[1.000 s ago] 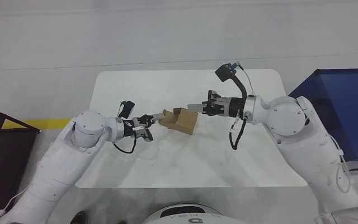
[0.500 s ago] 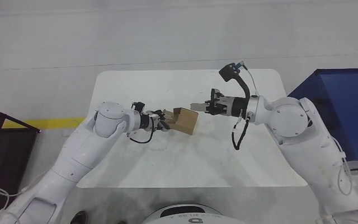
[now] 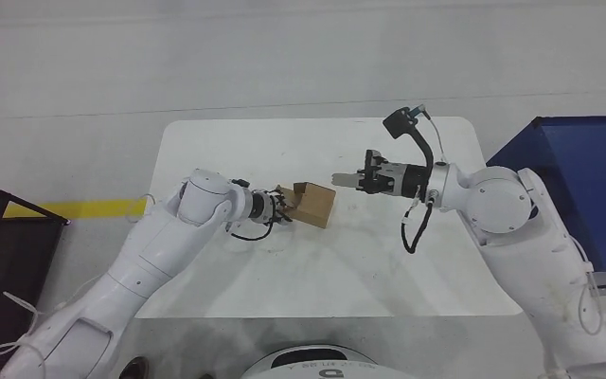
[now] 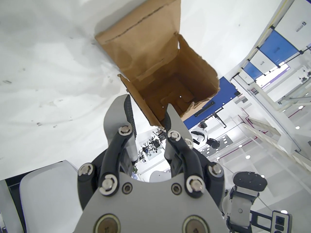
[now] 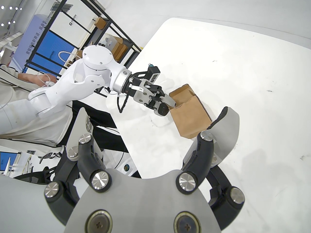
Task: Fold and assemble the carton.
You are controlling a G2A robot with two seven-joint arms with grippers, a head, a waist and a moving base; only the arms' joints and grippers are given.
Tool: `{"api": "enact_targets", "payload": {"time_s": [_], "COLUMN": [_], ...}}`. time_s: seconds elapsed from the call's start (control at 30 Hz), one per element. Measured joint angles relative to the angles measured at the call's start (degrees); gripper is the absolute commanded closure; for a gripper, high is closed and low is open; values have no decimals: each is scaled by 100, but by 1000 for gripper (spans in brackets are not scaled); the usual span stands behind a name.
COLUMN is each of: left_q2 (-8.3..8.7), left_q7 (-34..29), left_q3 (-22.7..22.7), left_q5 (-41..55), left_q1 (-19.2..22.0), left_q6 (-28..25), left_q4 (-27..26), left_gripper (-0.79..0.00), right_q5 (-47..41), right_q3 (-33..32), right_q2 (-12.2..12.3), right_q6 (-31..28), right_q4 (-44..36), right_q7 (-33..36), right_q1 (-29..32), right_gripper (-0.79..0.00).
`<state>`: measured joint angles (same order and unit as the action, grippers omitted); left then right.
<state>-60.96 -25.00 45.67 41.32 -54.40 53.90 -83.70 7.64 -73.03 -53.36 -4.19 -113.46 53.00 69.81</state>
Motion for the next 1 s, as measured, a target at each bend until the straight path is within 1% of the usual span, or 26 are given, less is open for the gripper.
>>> {"api": "enact_targets", "payload": {"time_s": [0.1, 0.17, 0.23, 0.3, 0.33, 0.4, 0.47, 0.53, 0.6, 0.63, 0.73, 0.83, 0.93, 1.0], "left_q2": [-20, -1, 51, 123, 185, 289, 403, 490, 511, 509, 506, 504, 476, 454], "left_q7": [87, 103, -40, -337, -642, -1215, -1924, -2470, -2617, -2603, -2577, -2545, -2285, -2211], "left_q3": [-52, -125, -290, -519, -726, -958, -1127, -1097, -1072, -1070, -1072, -1071, -1035, -1041], "left_q5": [-98, -407, -932, -1570, -2126, -2958, -3820, -4391, -4558, -4545, -4517, -4505, -4378, -4378], "left_q1": [53, 134, 291, 515, 712, 1045, 1377, 1585, 1610, 1605, 1599, 1568, 1380, 1330], "left_q6": [66, 93, 175, 114, -41, -493, -1197, -1994, -2381, -2397, -2234, -2274, -2638, -2904], "left_q4": [-17, -98, -247, -416, -528, -587, -620, -641, -626, -624, -624, -638, -752, -809], "left_gripper": [0, 0, 0, 0, 0, 0, 0, 0, 0, 0, 0, 0, 0, 0], "right_q5": [-14, -26, -37, -24, 32, 142, 331, 476, 479, 472, 469, 432, 666, 741], "right_q3": [-21, -35, -46, -54, -55, -43, -27, -14, -13, -13, -13, 12, 108, 191], "right_q2": [2, 4, 5, 5, 5, 5, 7, 9, 9, 9, 8, 2, -10, -20], "right_q6": [-56, -93, -131, -160, -168, -161, -84, 7, 13, 10, 7, 30, 162, 52], "right_q4": [29, 46, 57, 66, 67, 53, 20, -15, -18, -17, -15, 61, 267, 415], "right_q7": [-2, -3, -14, -50, -92, -160, -219, -236, -237, -236, -235, -307, -477, -483], "right_q1": [14, 24, 37, 53, 67, 91, 115, 131, 132, 132, 131, 187, 265, 241], "right_gripper": [-785, -785, -785, -785, -785, -785, -785, -785, -785, -785, -785, -785, -785, -785]}}
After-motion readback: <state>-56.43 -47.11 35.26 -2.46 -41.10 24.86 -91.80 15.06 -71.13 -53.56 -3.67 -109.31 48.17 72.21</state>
